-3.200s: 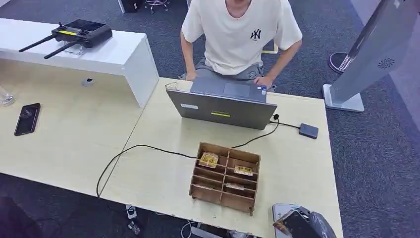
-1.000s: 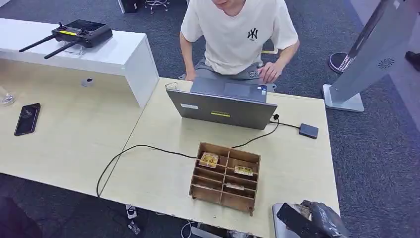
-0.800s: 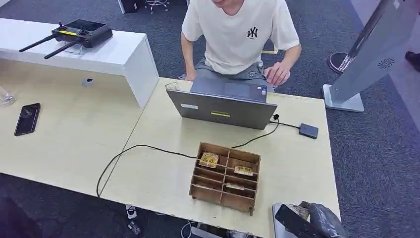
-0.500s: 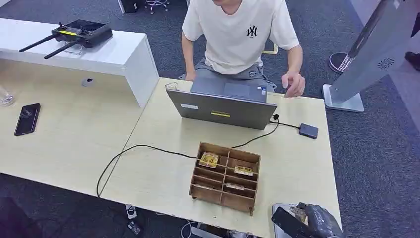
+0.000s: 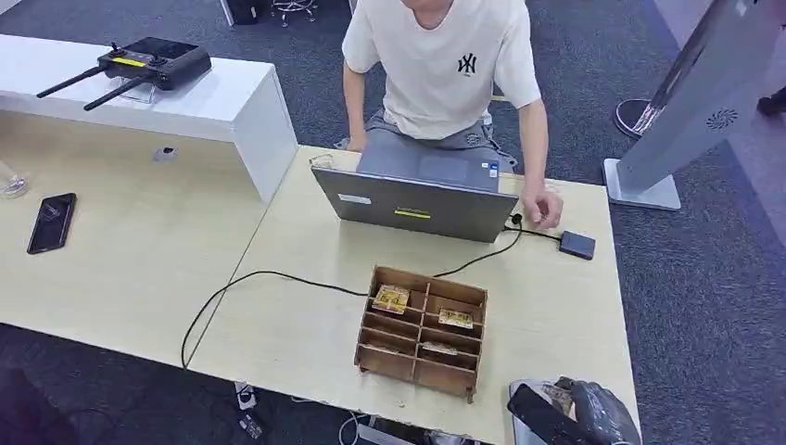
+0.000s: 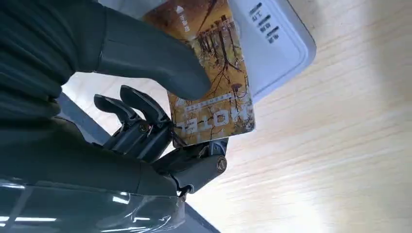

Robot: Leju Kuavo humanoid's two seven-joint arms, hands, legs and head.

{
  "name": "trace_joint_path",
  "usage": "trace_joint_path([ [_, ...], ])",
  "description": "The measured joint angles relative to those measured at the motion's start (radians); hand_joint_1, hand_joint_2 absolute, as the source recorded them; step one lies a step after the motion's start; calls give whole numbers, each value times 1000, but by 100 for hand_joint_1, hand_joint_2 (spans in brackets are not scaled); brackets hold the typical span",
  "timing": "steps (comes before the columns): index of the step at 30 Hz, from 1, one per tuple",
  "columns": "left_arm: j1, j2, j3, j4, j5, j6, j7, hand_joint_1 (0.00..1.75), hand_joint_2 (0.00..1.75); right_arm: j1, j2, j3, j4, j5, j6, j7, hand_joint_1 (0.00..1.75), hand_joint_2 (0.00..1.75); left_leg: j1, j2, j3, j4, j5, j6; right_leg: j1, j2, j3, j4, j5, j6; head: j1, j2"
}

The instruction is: Pass the card to the sensor for recognition and then transmit it.

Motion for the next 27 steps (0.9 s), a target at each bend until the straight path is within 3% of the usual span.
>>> trace_joint_path([
  [5, 1, 0, 2, 0, 16, 5, -2, 0, 0, 37, -2, -40, -88, -32, -61, -26, 175, 175, 0, 0, -1, 0, 0, 0, 0, 0, 0, 0, 0, 0, 0, 0],
  [10, 4, -2, 23, 0, 49, 22, -17, 0, 0, 37, -2, -77, -167, -69, -73, -89, 175, 175, 0, 0, -1, 0, 0, 0, 0, 0, 0, 0, 0, 0, 0, 0],
  [16, 11, -8, 36, 0, 59, 27, -25, 0, 0, 59, 1, -120, -273, -104, -140, -170, 175, 175, 0, 0, -1, 0, 0, 0, 0, 0, -1, 0, 0, 0, 0, 0],
  [21, 10, -10, 43, 0, 53, 30, -31, 0, 0, 77, 45, -127, -345, -79, -215, -266, 175, 175, 0, 0, -1, 0, 0, 0, 0, 0, -1, 0, 0, 0, 0, 0],
  [27, 8, -14, 43, 0, 26, 23, -31, 0, 0, 32, 126, -103, -372, -62, -220, -350, 175, 175, 1, 1, -1, 0, 0, -1, 1, 1, -1, 0, 0, 0, 0, 0],
])
